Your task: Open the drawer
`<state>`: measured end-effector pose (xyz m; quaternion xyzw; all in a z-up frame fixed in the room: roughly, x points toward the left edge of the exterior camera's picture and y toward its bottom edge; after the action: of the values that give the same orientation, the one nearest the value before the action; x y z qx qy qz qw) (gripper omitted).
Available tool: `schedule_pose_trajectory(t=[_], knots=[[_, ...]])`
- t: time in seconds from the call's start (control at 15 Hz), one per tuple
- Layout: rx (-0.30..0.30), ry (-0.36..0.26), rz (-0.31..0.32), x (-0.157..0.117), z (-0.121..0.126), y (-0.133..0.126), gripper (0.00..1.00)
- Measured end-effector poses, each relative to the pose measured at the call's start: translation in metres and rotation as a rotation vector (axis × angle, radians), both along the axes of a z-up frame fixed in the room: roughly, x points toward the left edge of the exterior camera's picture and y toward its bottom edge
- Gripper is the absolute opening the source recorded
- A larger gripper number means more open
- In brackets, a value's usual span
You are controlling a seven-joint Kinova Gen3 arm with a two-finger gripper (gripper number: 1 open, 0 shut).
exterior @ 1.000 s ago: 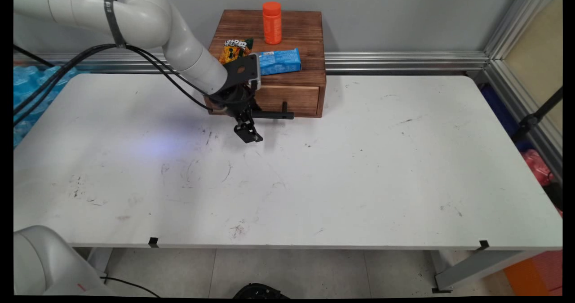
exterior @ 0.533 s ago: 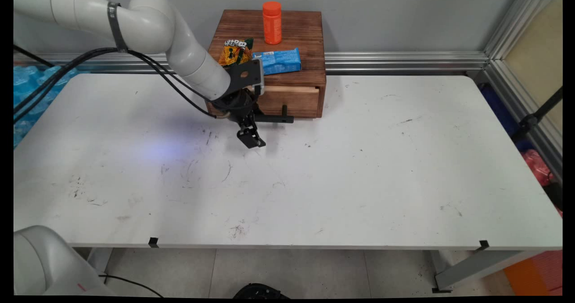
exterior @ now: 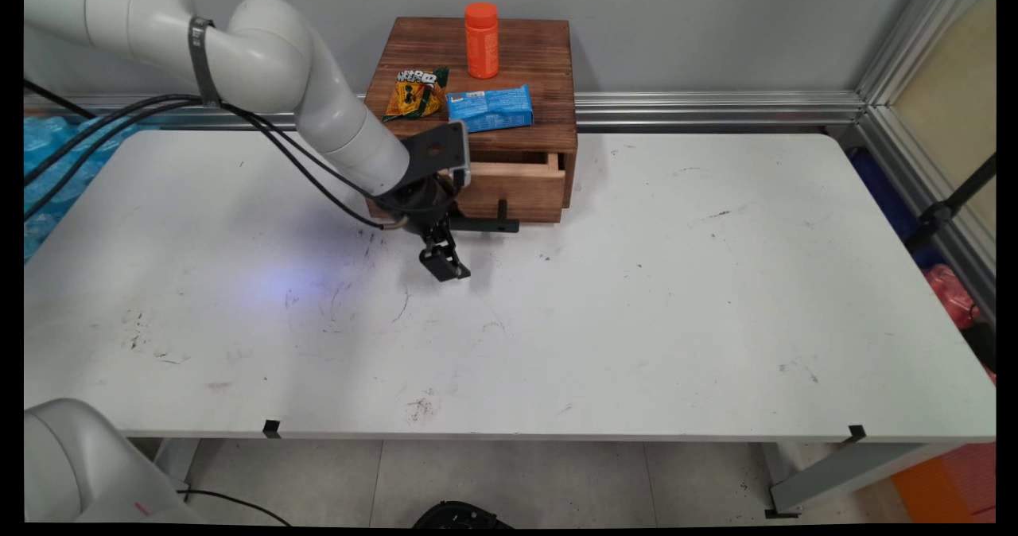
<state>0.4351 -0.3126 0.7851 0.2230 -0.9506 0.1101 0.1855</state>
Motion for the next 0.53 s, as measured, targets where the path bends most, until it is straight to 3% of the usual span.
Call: schedule_pose_trajectory(t=[0.53], knots=[[0.031, -0.017, 0.025, -0.015, 0.000, 0.032, 1.00]])
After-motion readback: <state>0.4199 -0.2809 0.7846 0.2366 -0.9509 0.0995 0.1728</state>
